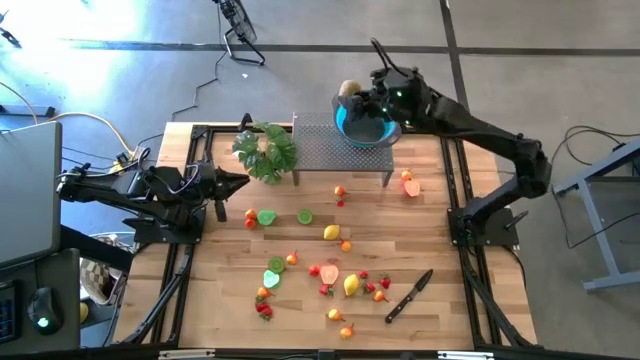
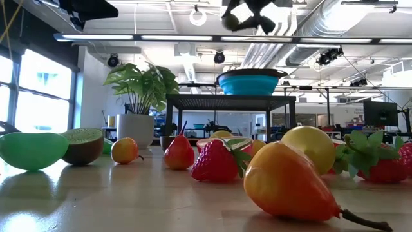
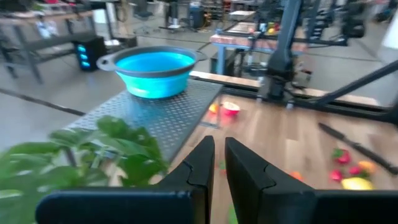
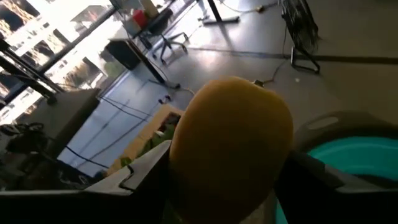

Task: Pick & Place Fruit
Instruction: Put the brown kiwi in the blue bowl on the shelf

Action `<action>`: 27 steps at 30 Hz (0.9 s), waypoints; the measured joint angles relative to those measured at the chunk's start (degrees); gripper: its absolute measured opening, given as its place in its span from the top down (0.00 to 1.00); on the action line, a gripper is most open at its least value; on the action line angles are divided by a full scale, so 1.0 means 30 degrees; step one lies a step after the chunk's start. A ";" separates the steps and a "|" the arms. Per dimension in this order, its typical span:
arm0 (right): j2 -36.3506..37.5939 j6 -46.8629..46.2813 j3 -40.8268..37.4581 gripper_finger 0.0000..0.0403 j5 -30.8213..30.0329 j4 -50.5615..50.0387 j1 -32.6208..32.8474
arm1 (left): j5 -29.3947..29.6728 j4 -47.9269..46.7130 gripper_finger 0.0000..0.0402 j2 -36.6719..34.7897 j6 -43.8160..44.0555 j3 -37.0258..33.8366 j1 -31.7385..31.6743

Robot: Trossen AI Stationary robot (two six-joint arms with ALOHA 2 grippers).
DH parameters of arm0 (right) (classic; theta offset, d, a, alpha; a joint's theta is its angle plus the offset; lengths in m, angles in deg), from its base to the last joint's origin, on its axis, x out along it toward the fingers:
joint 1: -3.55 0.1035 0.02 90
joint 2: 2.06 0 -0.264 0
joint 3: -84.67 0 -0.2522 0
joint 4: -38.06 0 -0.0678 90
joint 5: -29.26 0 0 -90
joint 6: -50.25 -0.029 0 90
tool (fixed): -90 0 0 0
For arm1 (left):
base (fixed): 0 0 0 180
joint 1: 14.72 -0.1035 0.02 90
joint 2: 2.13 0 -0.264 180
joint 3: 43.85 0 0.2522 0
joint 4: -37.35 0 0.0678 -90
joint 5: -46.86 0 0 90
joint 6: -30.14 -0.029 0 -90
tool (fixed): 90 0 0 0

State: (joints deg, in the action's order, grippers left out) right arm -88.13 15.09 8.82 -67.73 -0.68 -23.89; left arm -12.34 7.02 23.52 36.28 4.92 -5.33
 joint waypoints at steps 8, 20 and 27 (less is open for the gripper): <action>-0.1715 0.0674 0.0024 0.42 0.3560 -0.2901 -0.2276 | 0.1988 -0.0012 0.91 0.0000 -0.0118 -0.0007 0.0000; -0.2129 0.3217 0.0017 0.42 0.4194 -0.5627 -0.3184 | 0.2590 -0.0005 0.91 0.0000 -0.0118 -0.0007 0.0000; -0.2134 0.6522 0.0017 0.42 0.1666 -0.6901 -0.3366 | 0.2620 0.0017 0.91 -0.0003 -0.0111 -0.0007 0.0000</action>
State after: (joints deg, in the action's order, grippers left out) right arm -94.53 34.66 8.87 -62.73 -21.38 -33.99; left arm -4.48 7.07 23.51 35.94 4.90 -5.33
